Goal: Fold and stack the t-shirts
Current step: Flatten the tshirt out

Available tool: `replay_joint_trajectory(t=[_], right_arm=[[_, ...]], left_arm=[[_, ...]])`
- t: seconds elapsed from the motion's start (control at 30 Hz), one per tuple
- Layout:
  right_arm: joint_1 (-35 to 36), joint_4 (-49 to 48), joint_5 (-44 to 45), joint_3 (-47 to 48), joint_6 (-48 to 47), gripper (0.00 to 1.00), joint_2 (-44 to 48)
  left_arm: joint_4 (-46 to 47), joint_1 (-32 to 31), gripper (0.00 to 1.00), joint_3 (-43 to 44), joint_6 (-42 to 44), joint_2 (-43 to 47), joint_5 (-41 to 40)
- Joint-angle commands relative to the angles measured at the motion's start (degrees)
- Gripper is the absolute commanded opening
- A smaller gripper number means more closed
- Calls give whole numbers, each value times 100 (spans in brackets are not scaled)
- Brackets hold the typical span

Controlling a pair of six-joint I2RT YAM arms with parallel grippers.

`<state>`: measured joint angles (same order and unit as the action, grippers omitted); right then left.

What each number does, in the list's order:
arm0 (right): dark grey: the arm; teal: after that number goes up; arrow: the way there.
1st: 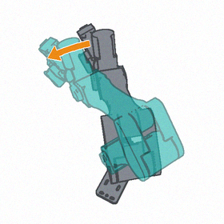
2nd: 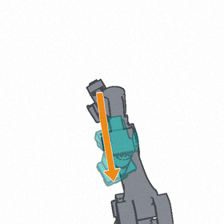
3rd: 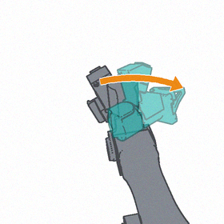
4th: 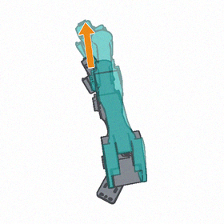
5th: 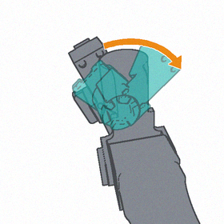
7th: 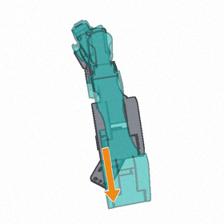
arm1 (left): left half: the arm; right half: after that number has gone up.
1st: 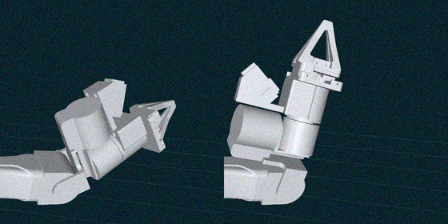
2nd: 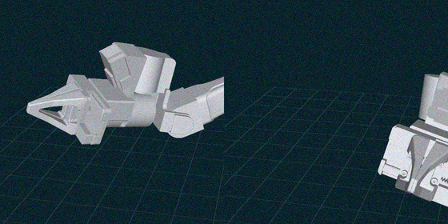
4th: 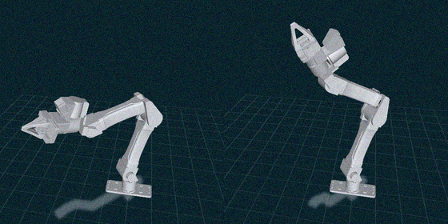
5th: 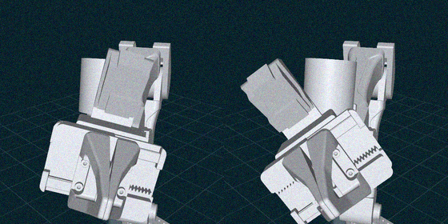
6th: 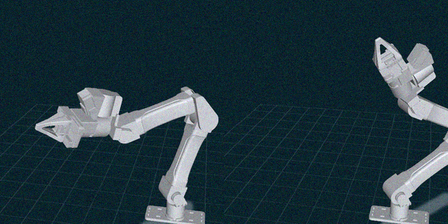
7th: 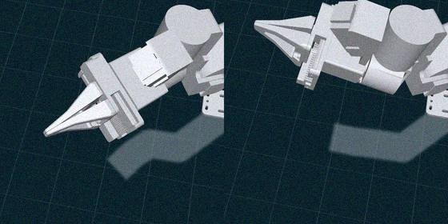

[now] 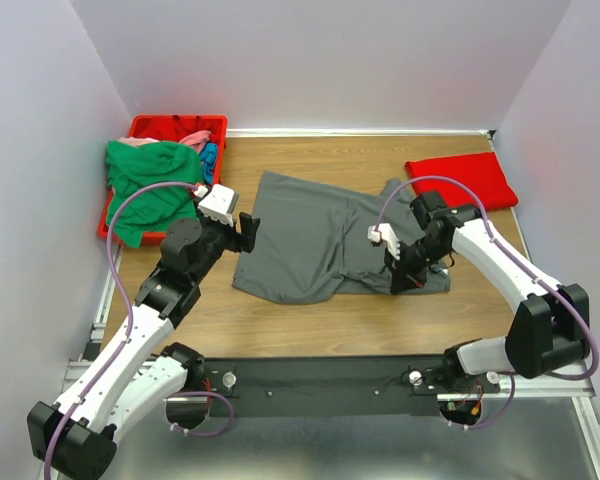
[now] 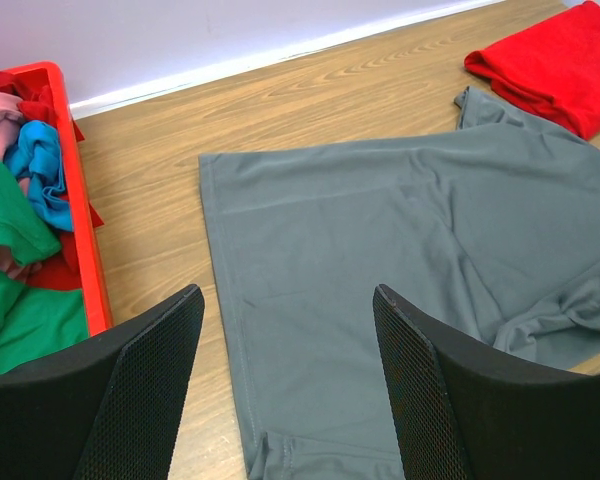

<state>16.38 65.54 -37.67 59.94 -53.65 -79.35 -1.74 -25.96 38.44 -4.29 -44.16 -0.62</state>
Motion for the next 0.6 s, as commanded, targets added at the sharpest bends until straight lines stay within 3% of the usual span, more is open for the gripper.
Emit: replay_joint_trajectory(t=[0.0,0.33,0.4,0.57], right_arm=[[356,416,-57,-228,-190,2,122],[1156,135,550,-527,267,7,122],[1165,91,585,-536,293,13,122],[1166,-6,954,-440,381,40,165]], left_arm=[[112,20,76,-3,-19,101,-166],[95,20,76,-12,-28,101,-201],[95,20,76,-20,-19,92,-201],[103,29,76,-12,-19,83,-210]])
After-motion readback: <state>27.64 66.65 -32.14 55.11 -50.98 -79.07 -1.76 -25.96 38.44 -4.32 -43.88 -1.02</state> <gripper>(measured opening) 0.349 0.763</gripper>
